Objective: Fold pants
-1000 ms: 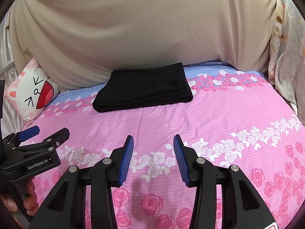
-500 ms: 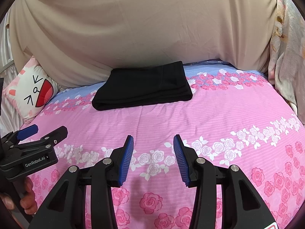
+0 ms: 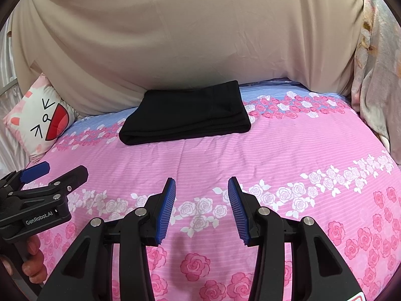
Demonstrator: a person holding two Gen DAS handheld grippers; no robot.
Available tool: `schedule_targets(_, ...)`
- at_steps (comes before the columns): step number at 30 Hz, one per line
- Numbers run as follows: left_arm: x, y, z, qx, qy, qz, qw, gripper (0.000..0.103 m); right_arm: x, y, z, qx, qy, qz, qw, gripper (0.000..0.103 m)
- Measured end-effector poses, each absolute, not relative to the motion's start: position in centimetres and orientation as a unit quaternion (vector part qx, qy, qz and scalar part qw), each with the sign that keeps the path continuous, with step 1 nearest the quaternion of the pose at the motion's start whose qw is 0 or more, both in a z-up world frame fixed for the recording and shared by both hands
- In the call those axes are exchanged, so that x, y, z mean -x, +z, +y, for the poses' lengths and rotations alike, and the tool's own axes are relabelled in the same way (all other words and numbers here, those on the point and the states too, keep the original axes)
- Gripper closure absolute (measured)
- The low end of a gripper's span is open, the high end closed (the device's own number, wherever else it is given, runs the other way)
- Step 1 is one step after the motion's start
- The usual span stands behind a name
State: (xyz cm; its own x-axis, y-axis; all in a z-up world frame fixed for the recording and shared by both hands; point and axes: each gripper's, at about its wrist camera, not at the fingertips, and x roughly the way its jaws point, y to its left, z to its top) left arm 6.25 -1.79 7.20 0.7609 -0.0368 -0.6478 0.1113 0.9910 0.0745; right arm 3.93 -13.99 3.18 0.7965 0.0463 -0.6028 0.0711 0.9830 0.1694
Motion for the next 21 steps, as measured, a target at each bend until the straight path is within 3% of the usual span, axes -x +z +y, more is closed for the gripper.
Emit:
schedule_targets(11, -5.5, 6.5, -1.9, -0.081, 0.001, 0.304, 0.949, 0.005, -3.8, 2.6, -14.0, -0.091, -0.005, 0.326, 0.941, 0.06)
schedule_targets(21, -5.4, 5.2, -1.8, -0.07, -0.044, 0.367, 0.927, 0.005, -3.1, 1.7, -14.3, -0.091, -0.01, 0.339, 0.936, 0.06)
